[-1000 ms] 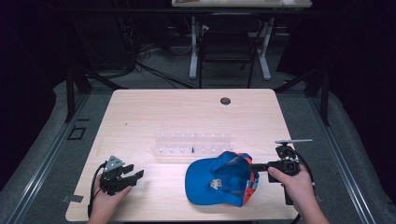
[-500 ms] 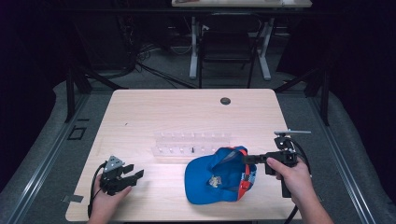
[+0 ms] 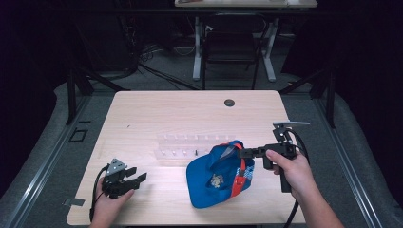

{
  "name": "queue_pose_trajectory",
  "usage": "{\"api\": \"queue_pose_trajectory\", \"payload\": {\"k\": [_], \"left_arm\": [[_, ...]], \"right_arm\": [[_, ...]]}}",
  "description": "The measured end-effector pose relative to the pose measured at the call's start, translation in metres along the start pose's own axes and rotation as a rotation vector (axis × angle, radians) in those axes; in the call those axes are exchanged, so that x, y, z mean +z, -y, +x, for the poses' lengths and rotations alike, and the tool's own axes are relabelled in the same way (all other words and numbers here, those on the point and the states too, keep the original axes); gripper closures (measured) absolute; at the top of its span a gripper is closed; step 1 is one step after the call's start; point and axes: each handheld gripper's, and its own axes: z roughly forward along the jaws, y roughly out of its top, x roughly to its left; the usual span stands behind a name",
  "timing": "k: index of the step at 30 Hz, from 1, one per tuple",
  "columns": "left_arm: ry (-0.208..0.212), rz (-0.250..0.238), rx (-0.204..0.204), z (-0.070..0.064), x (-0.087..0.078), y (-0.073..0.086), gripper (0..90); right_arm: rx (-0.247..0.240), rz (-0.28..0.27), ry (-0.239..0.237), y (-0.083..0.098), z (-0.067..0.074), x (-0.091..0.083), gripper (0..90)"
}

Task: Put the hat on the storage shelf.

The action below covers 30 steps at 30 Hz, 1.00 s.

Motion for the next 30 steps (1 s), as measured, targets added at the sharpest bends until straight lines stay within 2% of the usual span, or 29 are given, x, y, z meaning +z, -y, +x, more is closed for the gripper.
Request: {"api": "queue_pose_trajectory", "payload": {"k": [5,15,20,30], "left_arm": [[0.0,-0.001,-0.001,0.0,0.0,0.0,47.1],[0.003,0.001,0.0,-0.001,0.0,0.0,47.1],[0.005,0.0,-0.002,-0.001,0.001,0.0,47.1],[0.005,-0.001,0.006,-0.002,0.002,-0.001,47.1]], "right_arm": [[0.0,0.011,-0.01,-0.005,0.008,0.004,77.5],[-0.002,0.031,-0.083,-0.016,0.028,0.009,77.6],[-0.018,0.029,-0.082,-0.02,0.038,0.01,77.6],[-0.015,0.016,-0.097,-0.031,0.052,0.015,77.6]]}}
